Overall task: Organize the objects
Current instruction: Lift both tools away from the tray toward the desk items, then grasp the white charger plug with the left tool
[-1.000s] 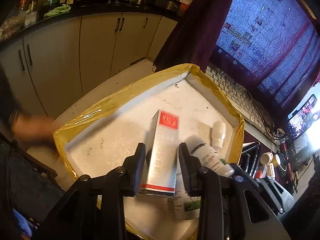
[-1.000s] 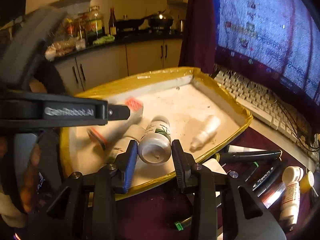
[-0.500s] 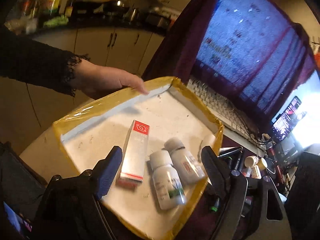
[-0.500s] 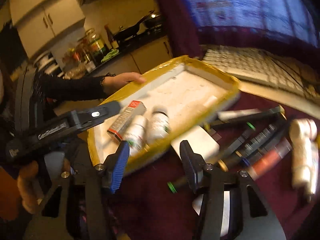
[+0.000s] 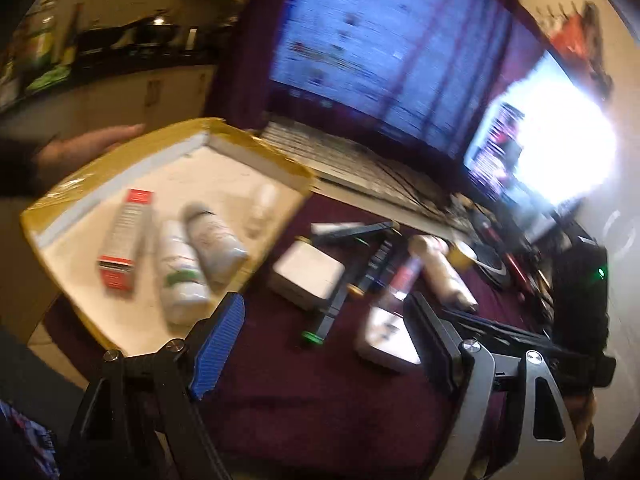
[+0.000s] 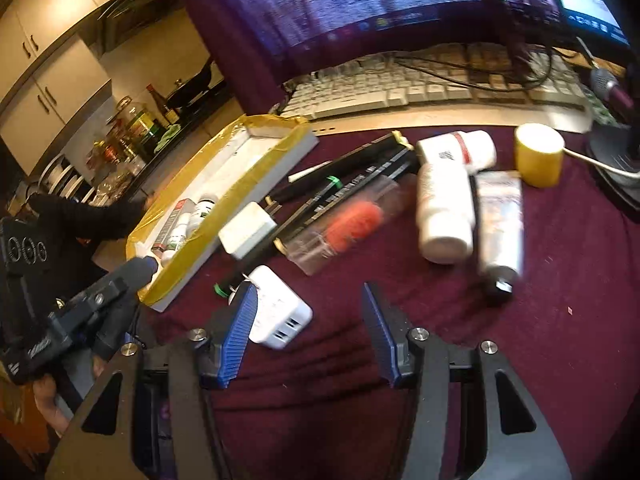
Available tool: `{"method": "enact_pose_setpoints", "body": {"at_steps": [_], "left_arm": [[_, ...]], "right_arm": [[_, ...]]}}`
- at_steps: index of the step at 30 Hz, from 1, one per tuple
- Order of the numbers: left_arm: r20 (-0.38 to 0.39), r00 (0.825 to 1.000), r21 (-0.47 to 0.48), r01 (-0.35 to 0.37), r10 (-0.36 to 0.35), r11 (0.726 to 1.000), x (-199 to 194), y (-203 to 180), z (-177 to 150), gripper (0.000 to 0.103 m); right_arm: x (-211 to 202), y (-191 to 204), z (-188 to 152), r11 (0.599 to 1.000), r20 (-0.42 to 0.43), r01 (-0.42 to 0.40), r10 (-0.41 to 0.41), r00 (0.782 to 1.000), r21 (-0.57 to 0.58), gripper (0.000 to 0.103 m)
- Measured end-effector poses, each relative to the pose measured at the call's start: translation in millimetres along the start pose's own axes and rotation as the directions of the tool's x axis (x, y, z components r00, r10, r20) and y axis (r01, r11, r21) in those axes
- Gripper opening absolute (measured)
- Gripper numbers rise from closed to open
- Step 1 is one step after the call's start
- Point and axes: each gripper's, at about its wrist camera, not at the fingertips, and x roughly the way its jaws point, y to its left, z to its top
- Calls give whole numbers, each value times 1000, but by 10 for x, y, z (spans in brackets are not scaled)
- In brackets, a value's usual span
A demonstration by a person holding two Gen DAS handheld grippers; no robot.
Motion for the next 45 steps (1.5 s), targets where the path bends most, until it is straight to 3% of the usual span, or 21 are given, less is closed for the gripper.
{"method": "enact_pose_setpoints", "body": {"at_steps": [4,11,18,22,23,24,25,30,40,45], "left_arm": [[-60,997,25,53,-51,998,81,-221,-96,77],[-146,987,54,73,-65,996,271,-430,-203,76],[-198,980,142,36,-8,989,505,-650,-256,76],[-182,980,222,-35,77,974,605,-708,-234,72],[-182,980,222,-36,77,974,619,-694,-227,67],[-185,979,216,-38,79,976,634,-672,-223,54],[-191,979,206,-32,72,978,652,-656,-228,47],[-178,979,206,-59,97,977,584,-615,-246,47],[-189,979,154,-40,69,987,575,-475,-281,48],[-188,975,209,-74,115,975,567,-550,-333,47]], "right_arm": [[-11,-56,-12,1000,-6,28,-28,1000,-2,53],[-6,-255,-44,998,-13,34,-33,999,47,53],[-38,-294,-52,997,0,34,-34,999,69,53],[-32,-285,-50,997,0,41,-41,999,60,53],[-32,-285,-50,997,0,41,-41,999,59,53],[-33,-284,-50,997,0,41,-41,999,59,53],[-34,-283,-49,997,0,41,-41,999,59,53],[-17,-282,-43,997,0,38,-39,999,60,53],[40,-100,141,999,-2,12,-11,1000,42,53],[171,-64,410,987,-12,115,-114,993,108,53]]}}
